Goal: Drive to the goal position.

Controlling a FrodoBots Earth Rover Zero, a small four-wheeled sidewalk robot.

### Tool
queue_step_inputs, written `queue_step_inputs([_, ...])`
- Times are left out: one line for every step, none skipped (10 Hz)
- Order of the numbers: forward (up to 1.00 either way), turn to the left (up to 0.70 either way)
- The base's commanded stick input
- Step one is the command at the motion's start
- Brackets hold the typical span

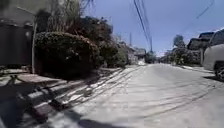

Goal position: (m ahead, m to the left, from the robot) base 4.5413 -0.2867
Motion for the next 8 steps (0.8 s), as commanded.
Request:
queue_step_inputs([1.00,-0.37])
queue_step_inputs([1.00,-0.09])
queue_step_inputs([1.00,0.03])
queue_step_inputs([1.00,0.03])
queue_step_inputs([1.00,0.03])
queue_step_inputs([1.00,0.03])
queue_step_inputs([1.00,-0.37])
queue_step_inputs([1.00,-0.37])
